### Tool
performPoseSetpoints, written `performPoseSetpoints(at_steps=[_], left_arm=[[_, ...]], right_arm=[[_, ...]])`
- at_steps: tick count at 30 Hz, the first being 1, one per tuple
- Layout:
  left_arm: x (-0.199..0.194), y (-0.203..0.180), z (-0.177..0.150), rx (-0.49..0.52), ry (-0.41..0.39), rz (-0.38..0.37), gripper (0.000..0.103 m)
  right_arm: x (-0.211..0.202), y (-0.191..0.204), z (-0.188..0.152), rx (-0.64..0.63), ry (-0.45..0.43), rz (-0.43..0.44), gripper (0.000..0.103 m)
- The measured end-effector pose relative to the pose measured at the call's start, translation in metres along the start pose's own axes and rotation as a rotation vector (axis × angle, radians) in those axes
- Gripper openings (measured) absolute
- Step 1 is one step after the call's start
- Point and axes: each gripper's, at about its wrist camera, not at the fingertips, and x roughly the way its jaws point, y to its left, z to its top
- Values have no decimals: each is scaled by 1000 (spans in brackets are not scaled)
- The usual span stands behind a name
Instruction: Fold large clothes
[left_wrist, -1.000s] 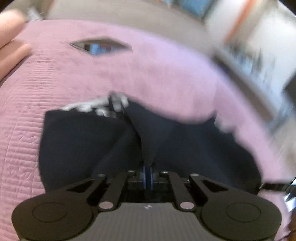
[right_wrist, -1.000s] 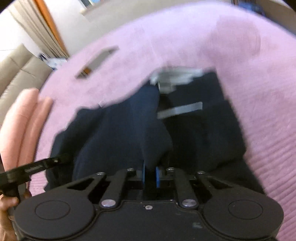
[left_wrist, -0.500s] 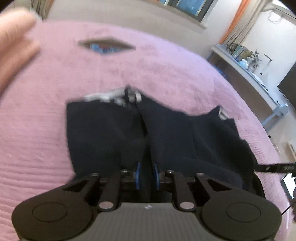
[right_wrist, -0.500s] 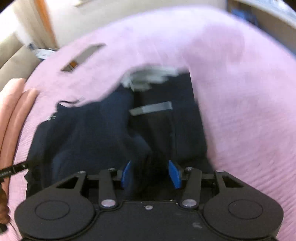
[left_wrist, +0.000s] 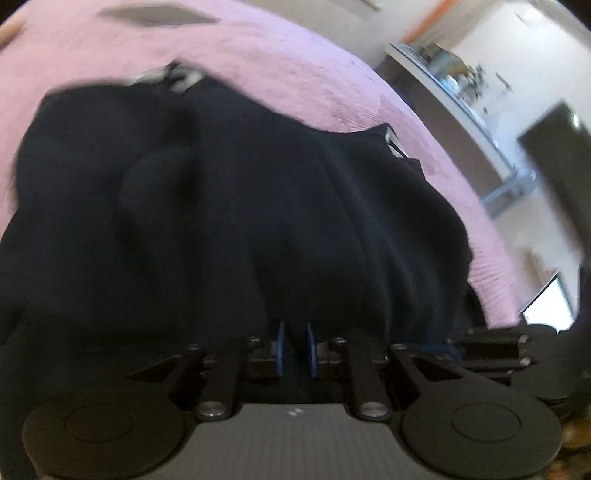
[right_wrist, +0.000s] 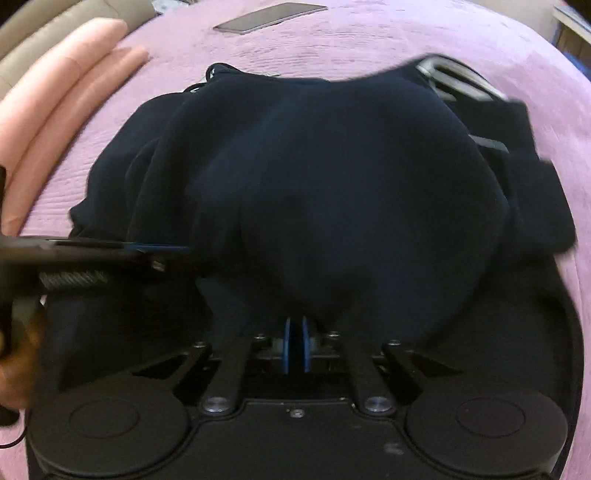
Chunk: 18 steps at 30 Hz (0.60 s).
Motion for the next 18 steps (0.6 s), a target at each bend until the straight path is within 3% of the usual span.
performPoseSetpoints(at_steps=[3,5,8,12,18], left_arm=[[-26,4,-14,-3,-17,20,10],[-42,1,-20,-13,-34,6,12],[-43,-9,-25,0,-56,21,13],[-38,-19,-50,-20,-36,75,13],[-54,-29,-94,-86,-9,133,13]], right_arm=[[-27,1,-8,23,-4,-2,6],[-41,12,-7,6,-61,9,18],[-40,32,0,-38,-126,17,19],[4,33,-13,-57,-47,-35,19],[-42,0,-50,-34,-75,34,21]])
